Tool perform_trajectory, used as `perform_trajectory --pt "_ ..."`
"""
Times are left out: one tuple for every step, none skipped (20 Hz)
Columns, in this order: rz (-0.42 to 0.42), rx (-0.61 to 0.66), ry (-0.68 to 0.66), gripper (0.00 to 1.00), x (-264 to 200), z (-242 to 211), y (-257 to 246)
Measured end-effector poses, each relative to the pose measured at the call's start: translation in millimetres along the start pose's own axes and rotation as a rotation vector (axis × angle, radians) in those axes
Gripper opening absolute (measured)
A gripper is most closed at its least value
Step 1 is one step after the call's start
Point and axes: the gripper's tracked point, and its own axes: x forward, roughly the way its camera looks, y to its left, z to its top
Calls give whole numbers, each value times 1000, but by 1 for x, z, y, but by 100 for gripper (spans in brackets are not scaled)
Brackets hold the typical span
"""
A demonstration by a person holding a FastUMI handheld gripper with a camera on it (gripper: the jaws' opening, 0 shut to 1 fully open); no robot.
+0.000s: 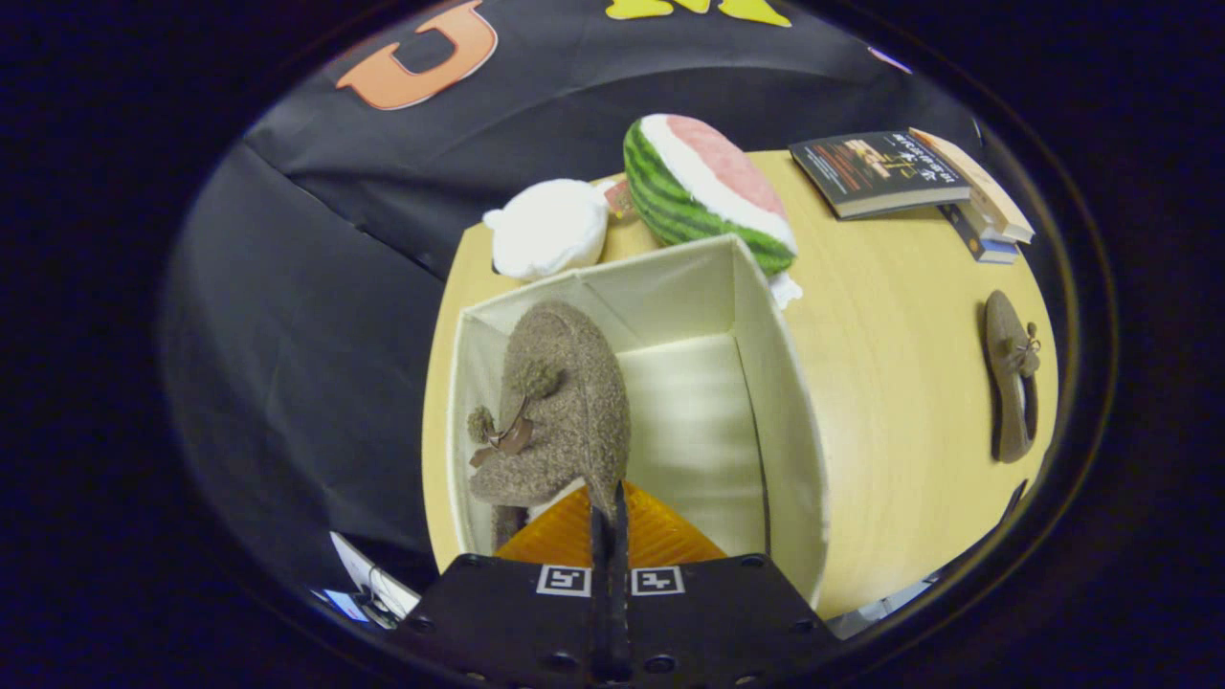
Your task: Open the storage box then place both shoes into the box .Put the left shoe in first, then the right shoe, with the right side of both shoes facing outward in a uniform manner.
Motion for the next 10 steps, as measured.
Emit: perform_trajectory --pt "-18 14 7 1 14 -2 0" --pt "-36 8 9 1 27 0 0" --pt "-61 -1 19 1 41 -1 -2" --pt "-76 8 38 1 53 -5 -2" --pt "-95 16 56 1 63 -9 -3" --pt "-93 20 80 2 70 -12 -4" --pt "-95 22 100 2 79 -17 -6" --pt "-103 15 113 3 81 -20 -6" --pt "-92 17 119 3 83 -21 -6" --pt "-84 15 120 7 81 -22 -4"
